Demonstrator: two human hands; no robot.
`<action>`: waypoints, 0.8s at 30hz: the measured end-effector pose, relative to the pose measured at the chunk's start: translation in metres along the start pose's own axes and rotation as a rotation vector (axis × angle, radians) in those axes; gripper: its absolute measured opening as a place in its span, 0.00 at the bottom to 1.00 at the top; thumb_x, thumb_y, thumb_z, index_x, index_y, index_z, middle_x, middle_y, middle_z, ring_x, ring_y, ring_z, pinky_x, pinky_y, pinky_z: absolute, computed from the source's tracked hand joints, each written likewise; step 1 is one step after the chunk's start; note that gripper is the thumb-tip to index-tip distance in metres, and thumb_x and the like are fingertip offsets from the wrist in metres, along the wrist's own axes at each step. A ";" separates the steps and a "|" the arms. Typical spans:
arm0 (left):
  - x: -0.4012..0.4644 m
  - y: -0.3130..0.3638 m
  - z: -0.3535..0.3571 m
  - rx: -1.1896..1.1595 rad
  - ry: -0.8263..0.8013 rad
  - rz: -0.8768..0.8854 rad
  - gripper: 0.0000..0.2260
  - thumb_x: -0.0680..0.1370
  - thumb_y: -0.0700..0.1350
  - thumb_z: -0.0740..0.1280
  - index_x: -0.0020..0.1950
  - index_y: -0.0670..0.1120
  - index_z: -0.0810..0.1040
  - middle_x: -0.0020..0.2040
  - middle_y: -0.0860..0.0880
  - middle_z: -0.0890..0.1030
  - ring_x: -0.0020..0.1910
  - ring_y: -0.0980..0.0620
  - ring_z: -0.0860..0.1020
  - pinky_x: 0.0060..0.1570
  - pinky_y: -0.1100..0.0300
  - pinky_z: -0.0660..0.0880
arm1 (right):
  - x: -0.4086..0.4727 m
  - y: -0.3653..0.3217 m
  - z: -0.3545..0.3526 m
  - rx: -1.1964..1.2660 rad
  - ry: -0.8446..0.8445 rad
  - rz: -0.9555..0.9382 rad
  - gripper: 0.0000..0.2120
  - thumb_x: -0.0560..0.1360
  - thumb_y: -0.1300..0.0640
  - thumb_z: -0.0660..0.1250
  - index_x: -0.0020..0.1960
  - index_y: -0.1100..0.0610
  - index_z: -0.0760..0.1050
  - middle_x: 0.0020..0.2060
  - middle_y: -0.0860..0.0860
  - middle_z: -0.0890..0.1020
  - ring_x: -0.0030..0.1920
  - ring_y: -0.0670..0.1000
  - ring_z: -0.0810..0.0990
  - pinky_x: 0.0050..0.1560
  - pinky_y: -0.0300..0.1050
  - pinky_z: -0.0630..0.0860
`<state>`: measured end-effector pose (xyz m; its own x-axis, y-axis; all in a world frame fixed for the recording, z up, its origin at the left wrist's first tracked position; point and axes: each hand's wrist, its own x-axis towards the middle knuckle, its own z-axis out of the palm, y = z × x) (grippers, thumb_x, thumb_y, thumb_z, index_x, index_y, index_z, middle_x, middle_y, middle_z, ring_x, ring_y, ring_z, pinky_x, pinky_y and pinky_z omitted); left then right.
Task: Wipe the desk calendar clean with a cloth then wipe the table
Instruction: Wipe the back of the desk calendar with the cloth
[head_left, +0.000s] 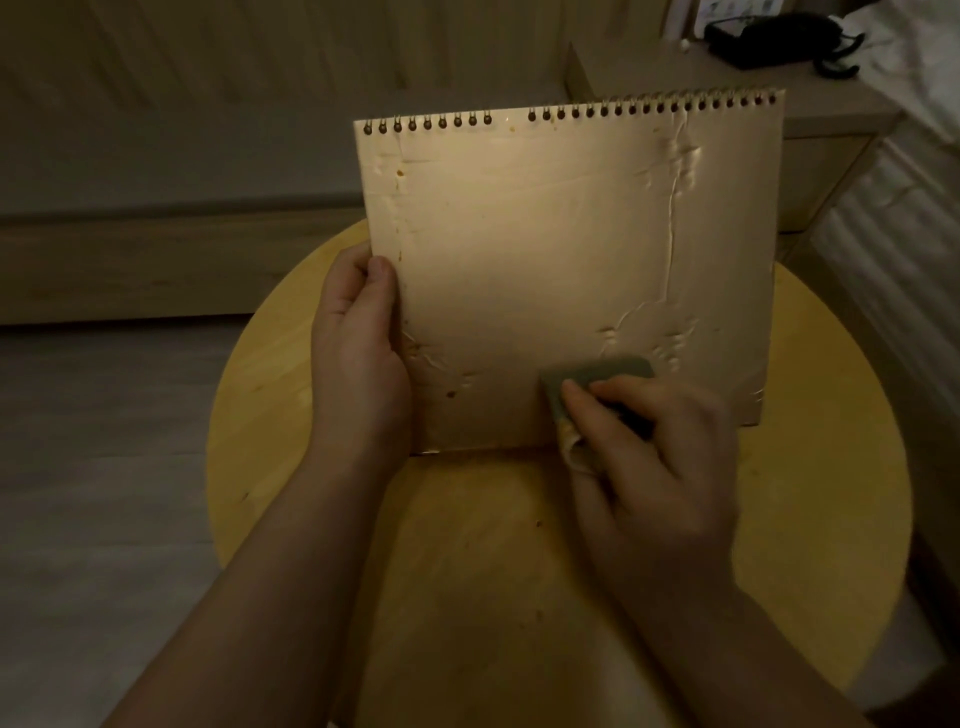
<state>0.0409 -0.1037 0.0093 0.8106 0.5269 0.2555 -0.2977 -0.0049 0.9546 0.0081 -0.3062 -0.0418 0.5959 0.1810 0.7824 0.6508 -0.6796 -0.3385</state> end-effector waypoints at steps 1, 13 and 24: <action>0.000 0.000 0.000 -0.011 -0.005 0.001 0.17 0.85 0.46 0.59 0.47 0.60 0.84 0.44 0.59 0.85 0.44 0.63 0.80 0.42 0.69 0.75 | 0.000 -0.009 0.005 0.026 -0.012 -0.004 0.11 0.78 0.67 0.72 0.59 0.66 0.85 0.50 0.63 0.84 0.53 0.59 0.76 0.62 0.46 0.69; 0.000 0.000 0.000 -0.037 -0.010 -0.033 0.14 0.84 0.48 0.59 0.48 0.58 0.84 0.45 0.57 0.84 0.45 0.59 0.80 0.44 0.65 0.76 | -0.001 -0.045 0.025 0.081 -0.132 -0.027 0.10 0.82 0.64 0.70 0.61 0.63 0.85 0.53 0.60 0.84 0.51 0.62 0.80 0.55 0.55 0.78; -0.003 0.004 0.001 0.007 0.008 -0.020 0.15 0.85 0.47 0.59 0.50 0.59 0.84 0.47 0.60 0.85 0.46 0.63 0.81 0.43 0.70 0.75 | -0.004 0.047 -0.039 -0.169 -0.078 0.139 0.12 0.78 0.63 0.70 0.59 0.62 0.85 0.53 0.61 0.82 0.53 0.65 0.78 0.60 0.45 0.65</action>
<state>0.0377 -0.1060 0.0122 0.8121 0.5338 0.2356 -0.2780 -0.0009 0.9606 0.0172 -0.3667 -0.0406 0.7130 0.1270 0.6896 0.4757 -0.8101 -0.3426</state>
